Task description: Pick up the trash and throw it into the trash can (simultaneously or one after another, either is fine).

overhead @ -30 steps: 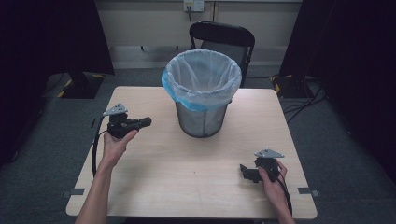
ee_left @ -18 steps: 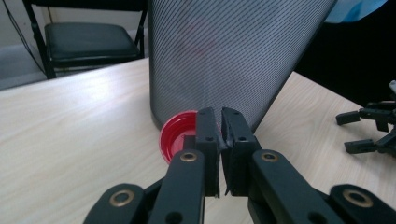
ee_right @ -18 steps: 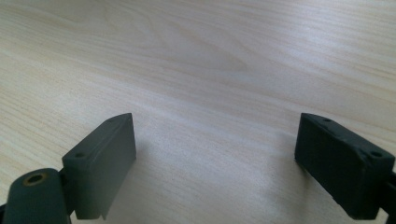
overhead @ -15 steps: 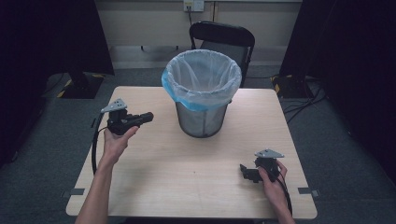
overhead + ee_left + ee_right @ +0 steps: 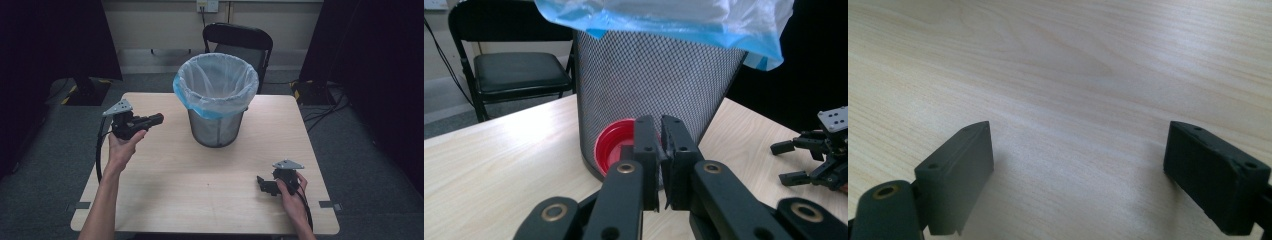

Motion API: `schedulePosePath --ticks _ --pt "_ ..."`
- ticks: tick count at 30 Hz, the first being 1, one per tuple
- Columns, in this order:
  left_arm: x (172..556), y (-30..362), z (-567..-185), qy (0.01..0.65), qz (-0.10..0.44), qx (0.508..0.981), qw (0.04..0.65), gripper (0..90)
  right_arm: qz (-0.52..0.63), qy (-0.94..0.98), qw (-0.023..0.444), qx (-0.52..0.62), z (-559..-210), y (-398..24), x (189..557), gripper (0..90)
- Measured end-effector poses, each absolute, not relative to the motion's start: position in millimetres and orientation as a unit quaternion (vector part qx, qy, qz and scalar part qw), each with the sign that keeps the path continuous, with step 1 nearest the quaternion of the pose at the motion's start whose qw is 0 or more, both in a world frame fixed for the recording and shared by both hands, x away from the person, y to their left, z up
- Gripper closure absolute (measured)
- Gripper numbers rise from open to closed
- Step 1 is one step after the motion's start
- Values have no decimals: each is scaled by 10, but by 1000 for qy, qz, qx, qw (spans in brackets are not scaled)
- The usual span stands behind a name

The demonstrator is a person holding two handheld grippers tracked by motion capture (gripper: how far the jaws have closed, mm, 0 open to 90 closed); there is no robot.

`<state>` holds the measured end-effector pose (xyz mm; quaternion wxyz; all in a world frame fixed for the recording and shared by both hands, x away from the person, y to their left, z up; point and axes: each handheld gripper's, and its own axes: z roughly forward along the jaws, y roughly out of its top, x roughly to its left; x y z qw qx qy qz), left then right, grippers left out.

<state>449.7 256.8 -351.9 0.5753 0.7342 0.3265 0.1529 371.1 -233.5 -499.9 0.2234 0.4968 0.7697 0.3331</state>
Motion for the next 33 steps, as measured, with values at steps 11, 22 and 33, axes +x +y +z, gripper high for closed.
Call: schedulePosePath --ticks 11,22,33 --pt "4480 2568 -3377 320 157 724 590 865 333 770 223 497 -4999 -2335 3711 115" --pt "4482 2498 -3186 306 166 719 601 865 333 770 223 497 -4999 -2335 3711 115" --pt "4497 2456 -2954 293 175 713 613 865 333 770 223 497 -4999 -2335 3711 116"
